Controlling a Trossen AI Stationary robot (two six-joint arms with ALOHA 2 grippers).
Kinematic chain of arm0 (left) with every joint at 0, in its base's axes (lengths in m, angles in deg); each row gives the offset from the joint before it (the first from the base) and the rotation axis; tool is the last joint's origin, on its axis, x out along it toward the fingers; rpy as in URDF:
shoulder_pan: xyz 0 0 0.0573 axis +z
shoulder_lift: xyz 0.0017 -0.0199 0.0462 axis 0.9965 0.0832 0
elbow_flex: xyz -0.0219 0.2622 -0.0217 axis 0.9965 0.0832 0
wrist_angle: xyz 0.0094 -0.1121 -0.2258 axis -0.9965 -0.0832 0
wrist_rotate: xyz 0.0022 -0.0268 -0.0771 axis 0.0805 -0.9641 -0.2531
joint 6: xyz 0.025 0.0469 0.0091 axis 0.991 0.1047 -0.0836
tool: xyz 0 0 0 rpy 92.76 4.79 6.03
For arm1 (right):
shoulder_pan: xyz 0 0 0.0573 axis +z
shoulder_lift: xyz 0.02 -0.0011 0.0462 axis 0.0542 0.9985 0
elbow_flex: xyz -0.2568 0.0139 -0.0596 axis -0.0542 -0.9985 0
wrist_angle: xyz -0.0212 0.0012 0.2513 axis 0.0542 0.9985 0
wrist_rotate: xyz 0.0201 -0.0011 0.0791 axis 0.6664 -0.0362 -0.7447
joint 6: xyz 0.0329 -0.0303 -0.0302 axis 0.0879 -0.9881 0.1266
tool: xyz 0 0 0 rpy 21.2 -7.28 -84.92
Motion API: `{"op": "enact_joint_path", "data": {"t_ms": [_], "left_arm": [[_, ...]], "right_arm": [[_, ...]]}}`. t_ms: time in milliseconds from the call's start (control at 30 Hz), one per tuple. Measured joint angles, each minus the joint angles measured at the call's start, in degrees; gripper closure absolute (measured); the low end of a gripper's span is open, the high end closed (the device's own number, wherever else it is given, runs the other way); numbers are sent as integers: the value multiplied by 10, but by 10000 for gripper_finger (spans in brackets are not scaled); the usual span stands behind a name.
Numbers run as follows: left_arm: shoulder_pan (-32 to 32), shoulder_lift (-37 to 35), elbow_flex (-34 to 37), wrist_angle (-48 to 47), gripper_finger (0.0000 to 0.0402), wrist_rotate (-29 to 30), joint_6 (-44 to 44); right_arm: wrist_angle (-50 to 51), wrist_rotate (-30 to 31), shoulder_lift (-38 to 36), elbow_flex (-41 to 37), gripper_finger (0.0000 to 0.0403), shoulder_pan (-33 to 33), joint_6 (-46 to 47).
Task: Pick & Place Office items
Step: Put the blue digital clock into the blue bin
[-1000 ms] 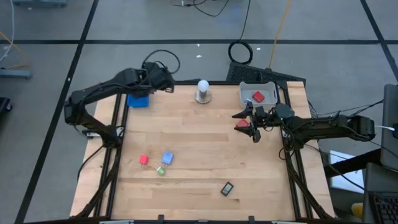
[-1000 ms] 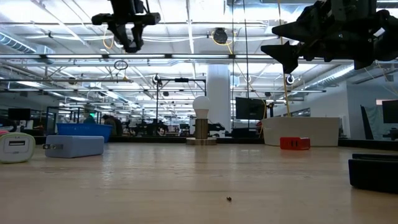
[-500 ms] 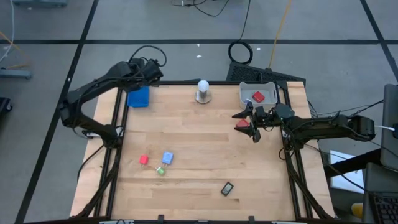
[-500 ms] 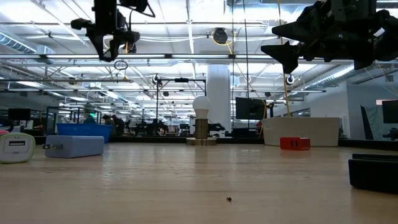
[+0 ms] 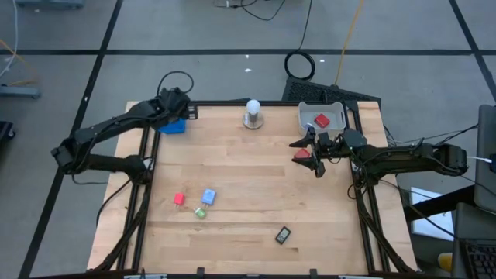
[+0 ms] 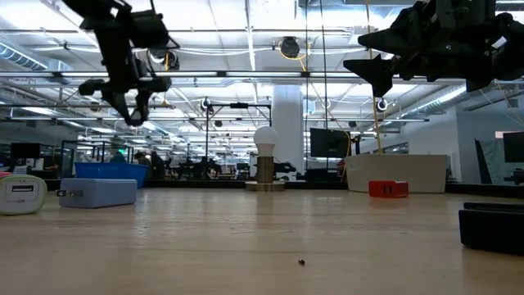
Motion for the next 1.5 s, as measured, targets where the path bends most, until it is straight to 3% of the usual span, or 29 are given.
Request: {"op": "enact_joint_path", "data": {"t_ms": [300,533,833,1133,1500], "left_arm": [[74,-8,50,62,253,-22,51],[142,-7,98,137,249,-84,97],[167,10,118,179,254,-123,121],[169,18,118,162,254,-144,-3],[137,18,118,143,254,-116,-177]], "right_arm": [[0,0,0,0,133,0,0],[0,0,0,0,133,0,0],[0,0,0,0,133,0,0],[0,0,0,0,133,0,0],[0,0,0,0,133,0,0]]}}
